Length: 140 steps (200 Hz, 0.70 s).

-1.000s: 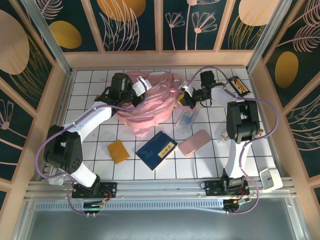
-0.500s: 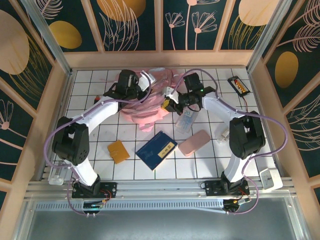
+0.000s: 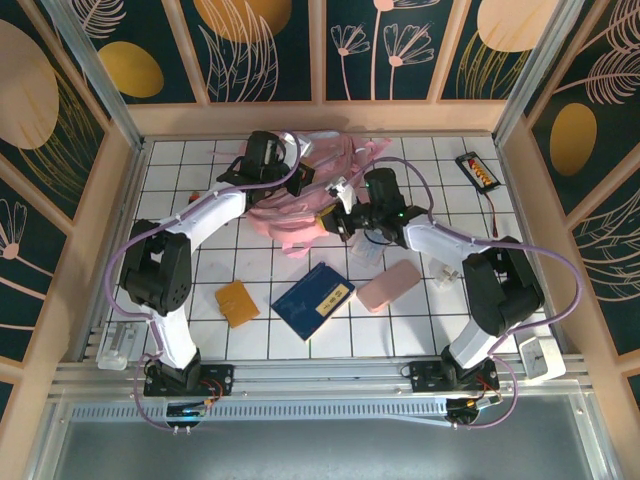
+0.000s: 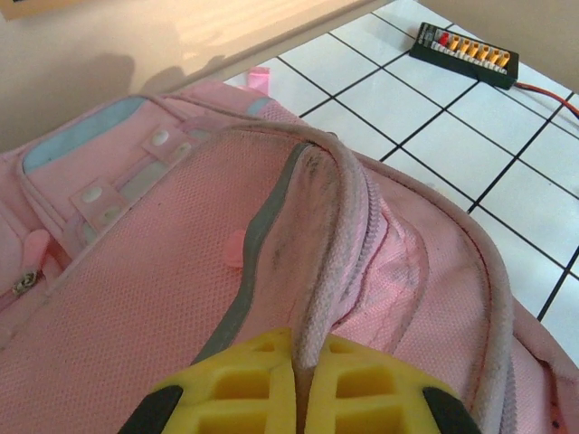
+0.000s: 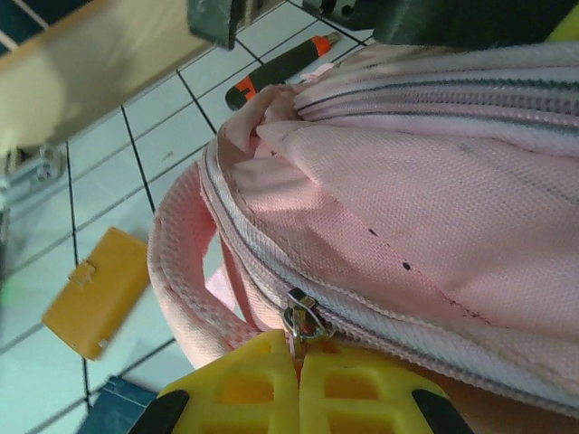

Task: Pack the student bag

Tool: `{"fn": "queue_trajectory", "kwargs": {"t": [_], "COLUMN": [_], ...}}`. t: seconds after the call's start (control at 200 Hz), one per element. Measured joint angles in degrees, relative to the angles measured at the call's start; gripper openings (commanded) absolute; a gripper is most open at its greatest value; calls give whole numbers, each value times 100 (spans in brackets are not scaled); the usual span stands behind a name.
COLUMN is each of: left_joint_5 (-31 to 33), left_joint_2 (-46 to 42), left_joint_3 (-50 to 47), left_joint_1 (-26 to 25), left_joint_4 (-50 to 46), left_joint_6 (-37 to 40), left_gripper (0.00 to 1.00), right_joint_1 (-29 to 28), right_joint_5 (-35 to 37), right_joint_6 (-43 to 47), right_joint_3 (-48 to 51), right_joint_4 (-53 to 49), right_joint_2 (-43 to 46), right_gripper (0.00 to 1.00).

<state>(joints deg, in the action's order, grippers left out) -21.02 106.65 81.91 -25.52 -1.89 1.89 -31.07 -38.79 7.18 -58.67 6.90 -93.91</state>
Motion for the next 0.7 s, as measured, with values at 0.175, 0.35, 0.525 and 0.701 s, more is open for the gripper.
{"fn": "queue_trajectory", "kwargs": {"t": [0.175,0.35,0.525,0.701], "left_joint_5": [0,-20,-114,-164], "left_joint_2": [4,2,4,4], "left_joint_3": [7,7,7,4], "left_joint_1": [-15,-90,-114,-114], "left_joint_4": [-4,-2,-2,42], "left_joint_6": [44,160,166,166], "left_gripper": [0,0,0,0], "right_joint_1": [-7,612,1010,1259], "right_joint_5": [-374,-570,-271,225], "right_joint_6": [-734,-1943,-3407,-4693], "right_joint_3": [111,256,245,223], "right_joint_4": [203,168,-118,-741], "right_joint_2": [59,450,1091,1451], "right_gripper": [33,41,47,47]}}
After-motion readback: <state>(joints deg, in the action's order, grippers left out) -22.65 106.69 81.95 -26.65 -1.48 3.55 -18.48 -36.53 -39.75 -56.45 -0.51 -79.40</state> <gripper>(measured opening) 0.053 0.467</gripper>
